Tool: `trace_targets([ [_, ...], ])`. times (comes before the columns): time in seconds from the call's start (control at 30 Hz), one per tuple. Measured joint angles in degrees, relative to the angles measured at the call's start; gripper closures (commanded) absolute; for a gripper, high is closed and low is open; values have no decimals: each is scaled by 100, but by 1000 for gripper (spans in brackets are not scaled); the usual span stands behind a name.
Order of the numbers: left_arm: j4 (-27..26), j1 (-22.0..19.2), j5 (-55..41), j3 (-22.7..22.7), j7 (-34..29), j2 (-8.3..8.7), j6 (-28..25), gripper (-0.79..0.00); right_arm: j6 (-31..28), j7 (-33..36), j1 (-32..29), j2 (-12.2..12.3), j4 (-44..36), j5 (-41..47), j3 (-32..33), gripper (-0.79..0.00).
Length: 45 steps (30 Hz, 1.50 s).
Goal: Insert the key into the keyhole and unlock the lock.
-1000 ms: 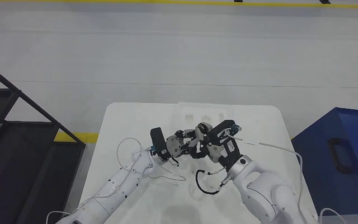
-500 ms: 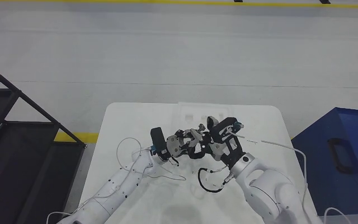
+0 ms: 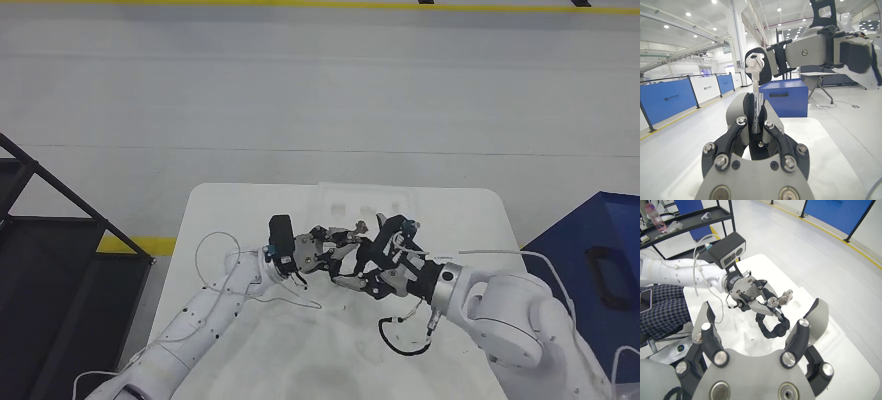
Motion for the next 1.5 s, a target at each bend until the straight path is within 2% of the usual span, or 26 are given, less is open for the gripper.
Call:
trace_targets([
  [0.3,-15,-364,442,-357,-606,205,-1209,0,-377,1021,313,113,248,1041,369,-785],
  [0.47,-75,-550,398,-221,-955,322,-1219,0,-373,1012,322,114,259,1059,380,-785],
  [0.63,-156,-808,25,103,-1377,481,-1218,0,-403,970,289,123,250,923,352,-785],
  [0.8,-277,-1078,-683,384,-1951,634,-1218,0,-1108,879,417,161,236,299,86,-785],
  [0.97,-411,-1241,-1401,583,-2592,750,-1219,0,-1389,749,650,170,148,-274,-167,-785],
  [1.2,-619,-1397,-2215,776,-3352,895,-1219,0,-1316,776,911,160,179,-762,-595,-785],
  [1.5,-861,-1451,-2565,838,-3653,1048,-1218,0,-963,1188,1190,163,274,-707,-805,-785],
])
